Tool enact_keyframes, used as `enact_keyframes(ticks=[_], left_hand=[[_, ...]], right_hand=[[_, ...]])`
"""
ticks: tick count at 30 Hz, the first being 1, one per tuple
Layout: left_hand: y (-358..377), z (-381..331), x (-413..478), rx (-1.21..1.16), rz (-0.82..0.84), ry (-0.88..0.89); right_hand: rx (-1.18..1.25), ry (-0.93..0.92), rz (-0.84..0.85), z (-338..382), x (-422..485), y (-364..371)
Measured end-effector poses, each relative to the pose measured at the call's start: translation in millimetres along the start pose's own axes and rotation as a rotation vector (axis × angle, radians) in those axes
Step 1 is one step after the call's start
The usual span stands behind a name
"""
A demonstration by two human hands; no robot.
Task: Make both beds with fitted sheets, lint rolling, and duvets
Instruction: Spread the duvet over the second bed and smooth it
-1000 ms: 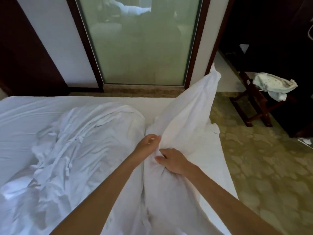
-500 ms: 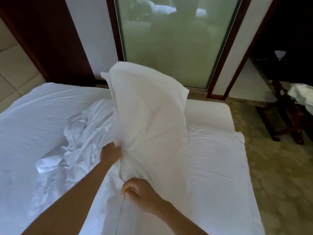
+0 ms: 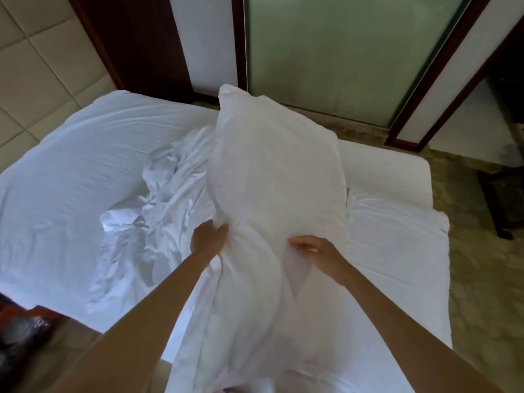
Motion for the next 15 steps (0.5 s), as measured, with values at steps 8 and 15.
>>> enact_keyframes(ticks=[8, 15], left_hand=[[-82, -11, 21, -0.013, -0.368, 0.017], [-127, 21, 47, -0.179, -0.399, -0.012]], right_hand=[[-0.019, 0.213, -0.380, -18, 2, -58], [0.319, 0.321, -0.269, -19, 19, -24]])
Point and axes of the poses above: each hand's wrist, its own x-axis towards the middle knuckle, its own y-axis out of the palm, z = x × y, the point moved 6 cm from there along x, towards the middle knuckle, and after that the axes turned 5 degrees about z, right-handed, at the moved point
